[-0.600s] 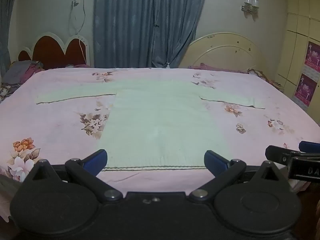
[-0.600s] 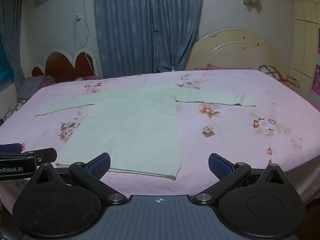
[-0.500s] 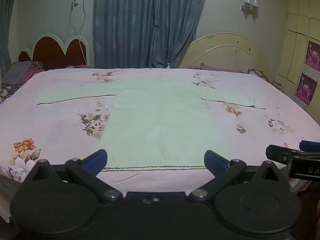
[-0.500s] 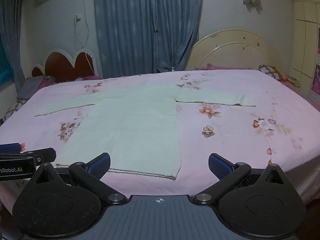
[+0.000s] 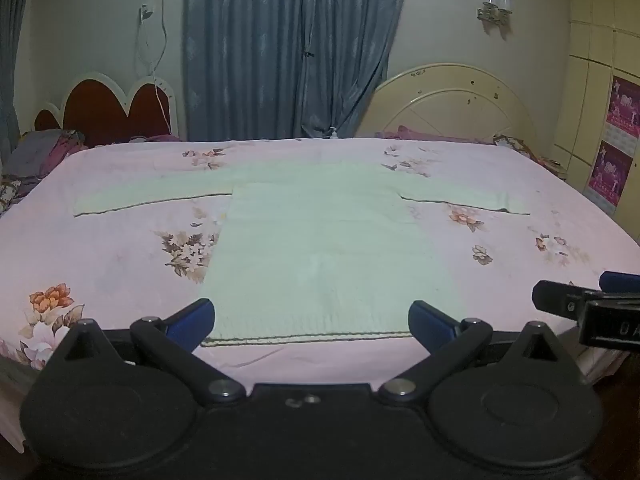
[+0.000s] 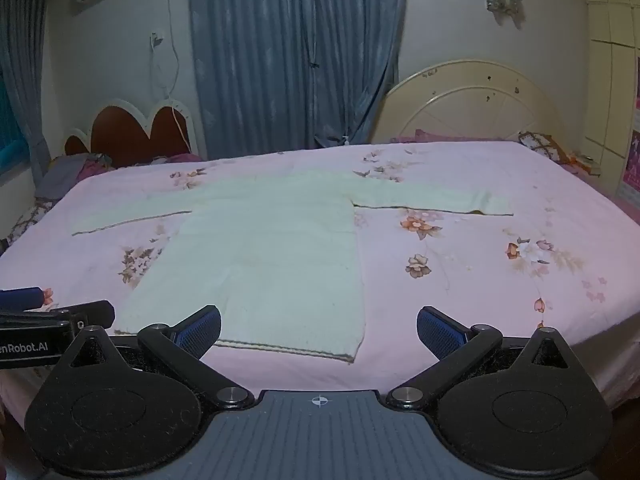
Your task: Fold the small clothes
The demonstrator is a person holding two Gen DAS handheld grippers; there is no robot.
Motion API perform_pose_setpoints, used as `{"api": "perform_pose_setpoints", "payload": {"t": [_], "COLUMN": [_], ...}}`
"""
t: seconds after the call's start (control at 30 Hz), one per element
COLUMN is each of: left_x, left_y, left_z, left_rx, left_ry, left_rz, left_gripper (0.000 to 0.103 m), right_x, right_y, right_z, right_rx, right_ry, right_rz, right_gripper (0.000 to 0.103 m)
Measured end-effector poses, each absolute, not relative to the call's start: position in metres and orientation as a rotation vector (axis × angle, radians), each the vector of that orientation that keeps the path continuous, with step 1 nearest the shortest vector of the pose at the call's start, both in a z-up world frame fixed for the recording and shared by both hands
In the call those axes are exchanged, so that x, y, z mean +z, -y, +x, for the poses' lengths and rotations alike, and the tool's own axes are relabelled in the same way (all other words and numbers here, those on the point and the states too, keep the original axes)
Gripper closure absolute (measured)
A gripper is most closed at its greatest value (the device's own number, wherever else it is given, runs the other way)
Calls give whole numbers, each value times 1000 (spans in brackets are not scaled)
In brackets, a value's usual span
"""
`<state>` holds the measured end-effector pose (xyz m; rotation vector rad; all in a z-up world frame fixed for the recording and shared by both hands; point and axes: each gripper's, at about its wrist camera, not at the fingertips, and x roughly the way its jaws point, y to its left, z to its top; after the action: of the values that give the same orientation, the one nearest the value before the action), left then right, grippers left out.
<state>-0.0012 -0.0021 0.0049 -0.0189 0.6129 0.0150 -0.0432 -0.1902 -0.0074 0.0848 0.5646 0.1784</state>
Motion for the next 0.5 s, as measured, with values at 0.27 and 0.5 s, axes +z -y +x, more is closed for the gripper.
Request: {"api": "perform_pose_setpoints", "payload": {"t": [0.27,0.5], "left_x": [4,3], "left_y": [1,2], "left_z": [-1,-1], "left_rx": [24,29], "left_ry": [-612,-611], "left_rz": [-18,-14], "left_gripper": [0,0], "right_x": [-7,-7], "right_y": [186,185], "right_z": [-41,-42], "right_rx": [184,192], "right_ry": [-567,-568], "right_rz": [71,66], "right_gripper": [0,0]}}
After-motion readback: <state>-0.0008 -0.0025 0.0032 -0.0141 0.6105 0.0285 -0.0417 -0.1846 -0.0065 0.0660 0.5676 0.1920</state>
